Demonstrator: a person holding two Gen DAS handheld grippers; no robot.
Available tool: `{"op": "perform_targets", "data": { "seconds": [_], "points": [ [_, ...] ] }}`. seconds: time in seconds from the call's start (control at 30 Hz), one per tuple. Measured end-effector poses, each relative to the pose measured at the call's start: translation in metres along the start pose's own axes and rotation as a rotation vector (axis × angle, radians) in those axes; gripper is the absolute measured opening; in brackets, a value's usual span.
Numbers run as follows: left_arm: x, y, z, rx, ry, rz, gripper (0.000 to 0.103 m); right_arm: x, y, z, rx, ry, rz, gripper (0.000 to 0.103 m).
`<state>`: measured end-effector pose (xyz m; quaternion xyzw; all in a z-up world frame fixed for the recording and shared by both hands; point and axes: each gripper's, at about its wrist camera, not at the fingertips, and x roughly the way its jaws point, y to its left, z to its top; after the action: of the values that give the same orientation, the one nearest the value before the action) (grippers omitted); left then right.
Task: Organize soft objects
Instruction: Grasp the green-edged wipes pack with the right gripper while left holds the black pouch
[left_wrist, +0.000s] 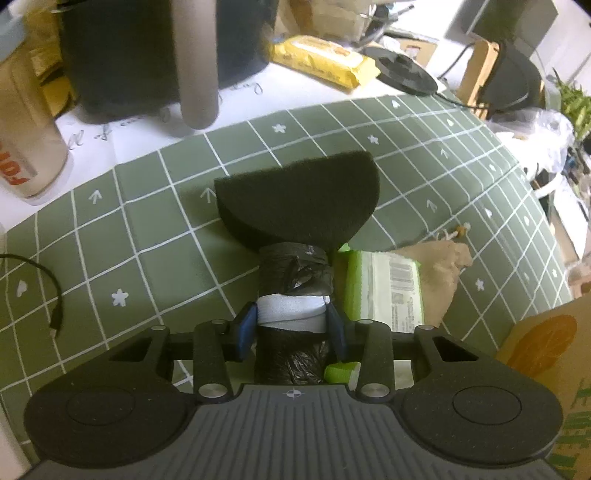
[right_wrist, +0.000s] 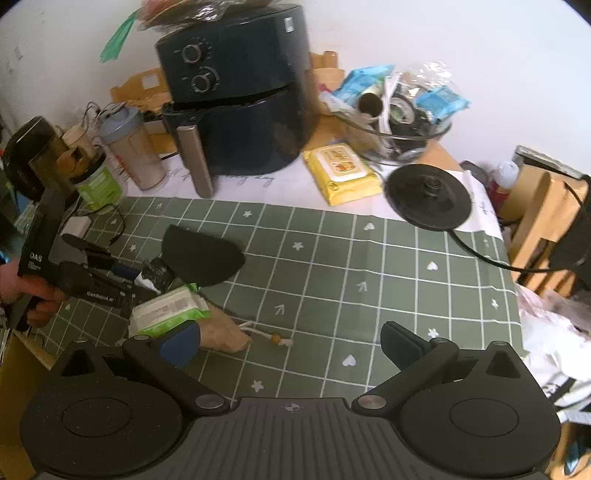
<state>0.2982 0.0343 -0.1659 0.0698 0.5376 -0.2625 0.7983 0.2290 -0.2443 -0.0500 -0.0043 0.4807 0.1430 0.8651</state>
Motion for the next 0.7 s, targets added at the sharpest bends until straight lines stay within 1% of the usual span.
{"op": "perform_targets", "data": {
  "seconds": [0.2,0.47,0.7],
  "points": [
    [-0.022,0.002,-0.004,-0.041,-0.056,0.021,0.04,0.009,0.006,0.007,-0.058,0.01,0.057,0.103],
    [-0.052,0.002,-0.015,-0.081,-0.114,0.062,0.04,0.027,0.019,0.018,-0.182,0.038,0.146,0.103],
    [-0.078,-0.001,-0.029,-0.141,-0.15,0.086,0.04,0.048,0.042,0.027,-0.312,0.103,0.228,0.103]
  ]
}}
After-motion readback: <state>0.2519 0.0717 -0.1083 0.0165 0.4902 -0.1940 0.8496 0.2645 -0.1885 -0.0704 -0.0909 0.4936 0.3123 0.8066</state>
